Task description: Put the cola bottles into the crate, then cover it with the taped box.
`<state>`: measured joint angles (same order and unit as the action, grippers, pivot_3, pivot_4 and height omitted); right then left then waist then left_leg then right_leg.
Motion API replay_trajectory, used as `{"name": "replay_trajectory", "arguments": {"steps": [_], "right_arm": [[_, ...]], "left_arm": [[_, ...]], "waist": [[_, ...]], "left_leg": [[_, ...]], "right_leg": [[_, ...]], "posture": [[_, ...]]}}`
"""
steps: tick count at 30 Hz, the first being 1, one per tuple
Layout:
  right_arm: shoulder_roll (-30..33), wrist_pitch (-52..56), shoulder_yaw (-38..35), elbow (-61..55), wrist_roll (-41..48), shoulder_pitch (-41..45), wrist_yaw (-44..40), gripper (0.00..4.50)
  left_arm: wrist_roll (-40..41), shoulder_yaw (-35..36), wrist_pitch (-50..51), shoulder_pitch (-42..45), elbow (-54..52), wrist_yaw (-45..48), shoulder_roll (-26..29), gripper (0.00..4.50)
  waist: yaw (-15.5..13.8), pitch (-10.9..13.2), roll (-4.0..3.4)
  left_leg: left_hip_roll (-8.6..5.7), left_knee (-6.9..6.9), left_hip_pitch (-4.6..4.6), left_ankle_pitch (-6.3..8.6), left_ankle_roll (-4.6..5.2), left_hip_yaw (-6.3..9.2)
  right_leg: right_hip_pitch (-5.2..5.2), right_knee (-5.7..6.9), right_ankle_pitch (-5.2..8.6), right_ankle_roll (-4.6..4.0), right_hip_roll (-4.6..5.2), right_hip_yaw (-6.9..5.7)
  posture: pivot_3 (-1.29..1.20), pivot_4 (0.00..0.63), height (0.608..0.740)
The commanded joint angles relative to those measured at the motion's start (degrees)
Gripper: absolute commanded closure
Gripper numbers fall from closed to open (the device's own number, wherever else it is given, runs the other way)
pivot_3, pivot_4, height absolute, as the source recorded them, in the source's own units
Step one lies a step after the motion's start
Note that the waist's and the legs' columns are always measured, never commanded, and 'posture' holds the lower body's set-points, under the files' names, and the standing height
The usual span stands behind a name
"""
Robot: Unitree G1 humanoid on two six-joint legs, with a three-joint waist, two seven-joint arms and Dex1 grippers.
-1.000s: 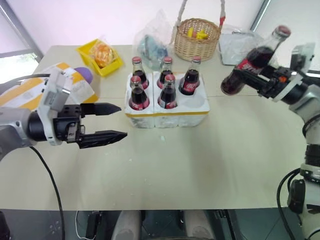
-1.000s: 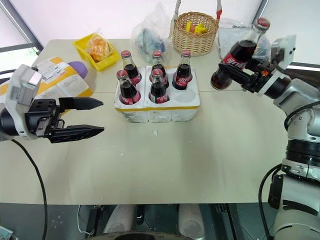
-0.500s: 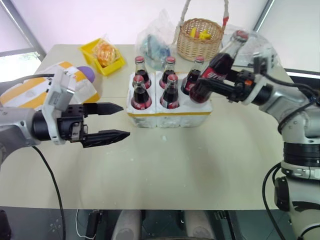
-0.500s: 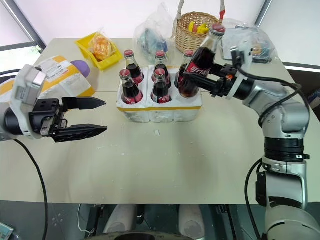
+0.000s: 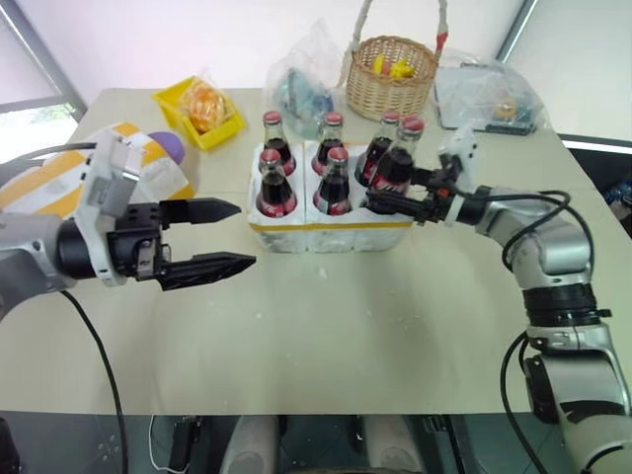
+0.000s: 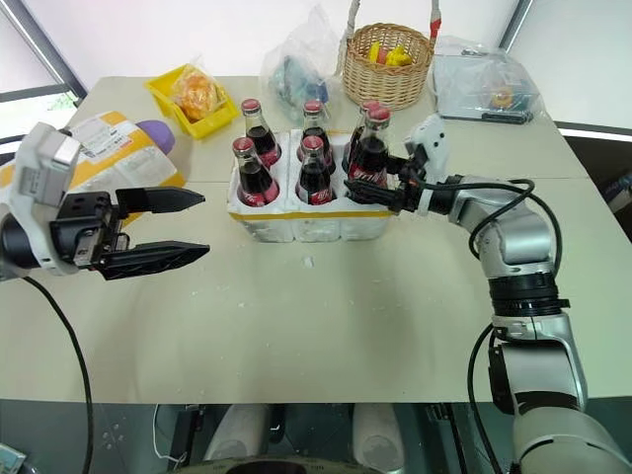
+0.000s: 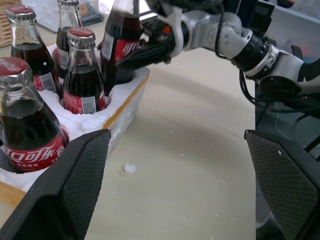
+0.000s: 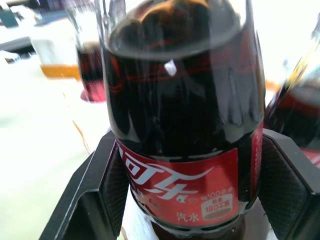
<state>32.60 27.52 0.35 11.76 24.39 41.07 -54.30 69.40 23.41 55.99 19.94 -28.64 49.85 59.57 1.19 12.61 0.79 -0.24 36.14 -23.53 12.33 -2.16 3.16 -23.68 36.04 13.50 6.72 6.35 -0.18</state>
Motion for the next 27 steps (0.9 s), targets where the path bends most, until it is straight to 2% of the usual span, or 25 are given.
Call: {"name": "replay_trajectory", "arguments": {"steps": [1, 2, 4, 6, 11, 15, 22, 25, 27], "right_arm": [[-0.4, -2.4, 1.4, 2.2, -3.2, 2.3, 0.3, 1.67], [-0.5, -2.4, 1.7, 3.1, -3.9, 2.5, 0.3, 1.67], [-0.8, -0.7, 1.8, 4.2, -3.8, 2.8, -0.1, 0.63], [-1.1, -1.4, 1.7, 4.5, -4.2, 2.7, -0.2, 0.05], [-1.1, -0.4, -0.5, 1.9, -1.7, 2.0, -1.1, 0.05], [1.3, 2.0, -3.0, -2.7, 1.4, 0.5, -3.1, 0.05], [12.5, 2.9, -9.0, -8.6, 3.6, -3.8, -8.3, 0.05], [17.9, 3.7, -12.1, -7.3, 4.0, -4.8, -9.9, 0.05], [21.6, 4.8, -14.2, -7.1, 5.7, -6.4, -13.3, 0.05]], "left_arm": [[1.2, 1.5, -0.4, 0.5, -1.0, -0.5, 1.0, 0.00], [1.2, 1.5, -0.4, 0.6, -1.0, -0.5, 1.1, 0.00], [1.2, 1.4, -0.4, 0.7, -1.0, -0.7, 1.1, 0.00], [0.9, 1.6, -0.5, 0.5, -0.9, -0.7, 1.3, 0.00], [-0.6, 3.1, -0.8, -1.7, -1.3, -1.1, 1.7, 0.00], [-5.5, 7.0, -2.3, -7.6, -1.8, -1.8, 2.0, 0.00], [-24.9, 18.6, -7.7, -23.7, -3.6, -7.6, 0.8, 0.00], [-35.2, 22.6, -10.9, -31.8, -5.3, -10.0, -0.7, 0.00], [-45.1, 23.4, -16.4, -39.0, -5.3, -11.3, -1.8, 0.00]], "waist": [[0.0, 0.0, 0.02], [0.2, 0.0, 0.07], [0.2, -0.1, 0.09], [0.2, -0.1, 0.13], [0.4, -0.1, 0.18], [0.3, -0.1, 0.17], [-0.3, -0.1, 0.15], [-0.3, -0.1, 0.14], [-0.3, -0.1, 0.14]], "left_leg": [[0.00, 0.00, 0.00, 0.00, 0.00, 0.00], [0.00, 0.01, 0.02, 0.00, 0.00, 0.00], [0.00, 0.02, 0.09, -0.01, -0.01, 0.00], [0.01, 0.05, 0.16, -0.01, -0.02, 0.01], [0.01, 0.05, 0.17, -0.01, -0.02, 0.01], [0.01, -0.03, 0.14, -0.01, -0.02, 0.03], [0.01, -0.13, 0.01, -0.01, -0.03, -0.01], [0.02, -0.09, 0.01, 0.00, -0.04, -0.07], [0.02, -0.11, 0.00, 0.01, -0.05, -0.13]], "right_leg": [[0.00, 0.00, 0.00, 0.00, 0.00, 0.00], [0.01, 0.00, 0.00, 0.00, 0.00, 0.00], [0.09, 0.00, -0.01, -0.03, -0.01, 0.00], [0.17, -0.01, -0.01, -0.07, -0.01, 0.00], [0.19, -0.01, -0.01, -0.09, -0.01, 0.00], [0.13, -0.01, -0.01, -0.08, -0.02, 0.00], [-0.04, -0.06, 0.01, -0.10, 0.00, 0.01], [-0.01, -0.18, 0.06, -0.22, 0.05, 0.01], [-0.01, -0.31, 0.04, -0.24, 0.10, 0.01]], "posture": [[0.00, 0.150, 0.737], [0.00, 0.150, 0.737], [0.00, 0.150, 0.737], [0.00, 0.150, 0.737], [0.00, 0.150, 0.737], [0.00, 0.150, 0.737], [0.00, 0.150, 0.737], [0.00, 0.150, 0.737], [0.00, 0.150, 0.737]]}}
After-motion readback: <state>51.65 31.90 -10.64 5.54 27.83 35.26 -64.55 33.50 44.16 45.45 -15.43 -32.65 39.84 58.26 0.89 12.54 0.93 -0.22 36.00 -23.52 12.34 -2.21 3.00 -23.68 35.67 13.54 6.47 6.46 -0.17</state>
